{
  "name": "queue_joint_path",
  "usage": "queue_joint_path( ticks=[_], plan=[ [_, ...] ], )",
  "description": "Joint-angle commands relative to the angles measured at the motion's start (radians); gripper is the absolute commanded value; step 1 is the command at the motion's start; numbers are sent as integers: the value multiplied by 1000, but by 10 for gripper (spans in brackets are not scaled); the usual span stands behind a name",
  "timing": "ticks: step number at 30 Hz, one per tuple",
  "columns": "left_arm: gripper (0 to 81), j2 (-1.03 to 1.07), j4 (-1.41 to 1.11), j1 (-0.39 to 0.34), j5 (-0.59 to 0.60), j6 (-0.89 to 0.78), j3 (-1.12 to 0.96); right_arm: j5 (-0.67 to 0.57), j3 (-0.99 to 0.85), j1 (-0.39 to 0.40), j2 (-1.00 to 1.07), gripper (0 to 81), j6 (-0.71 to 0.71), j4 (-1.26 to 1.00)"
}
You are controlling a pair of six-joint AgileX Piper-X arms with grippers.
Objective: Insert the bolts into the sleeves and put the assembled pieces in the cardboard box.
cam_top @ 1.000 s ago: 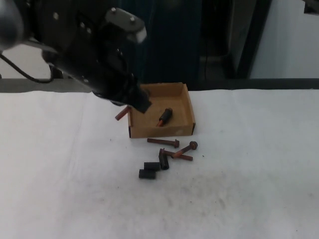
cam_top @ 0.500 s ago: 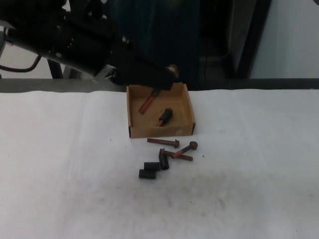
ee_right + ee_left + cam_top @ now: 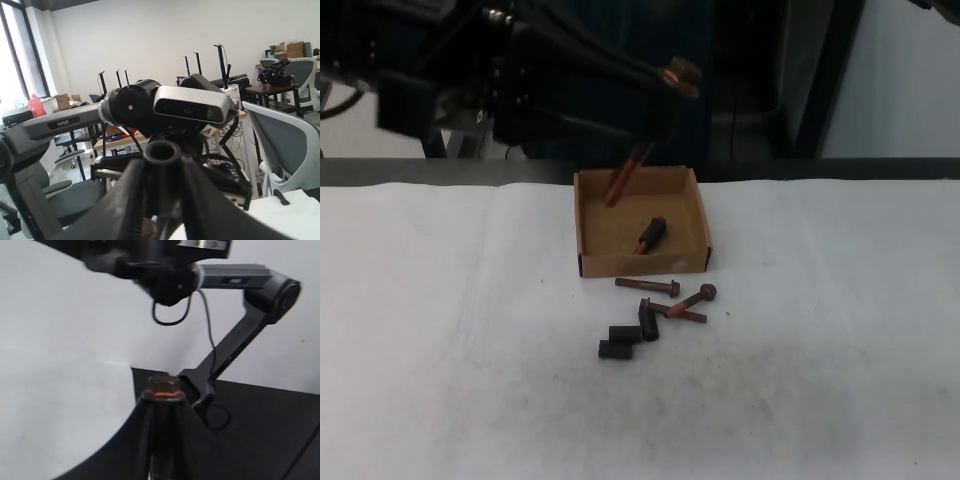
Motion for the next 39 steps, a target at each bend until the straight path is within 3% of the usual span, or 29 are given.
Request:
queue_joint_path(
  ticks=[1,5,10,12,20,30,34,39],
  plan=[
    [8,-13,37,12,99,83,29,13,-3,4,-5,2,0,-5],
    [8,-13,146,66,99,221,98,-42,-3,4,-5,2,43,-5],
    [8,-13,448,128,99,550,112,-122,-3,4,-5,2,73,29],
    [8,-13,498,149,99,611,112,-136,-3,6,-2,2,66,87],
    [8,-13,451,172,99,608,94,-184,-3,84,4,2,-208,390],
    [8,-13,402,172,99,586,9,-22,-3,194,8,2,-570,749],
    [8,-13,359,172,99,586,9,-22,20,254,36,2,-637,721],
    [8,-13,312,169,99,587,9,45,108,302,61,2,-598,558]
  ],
)
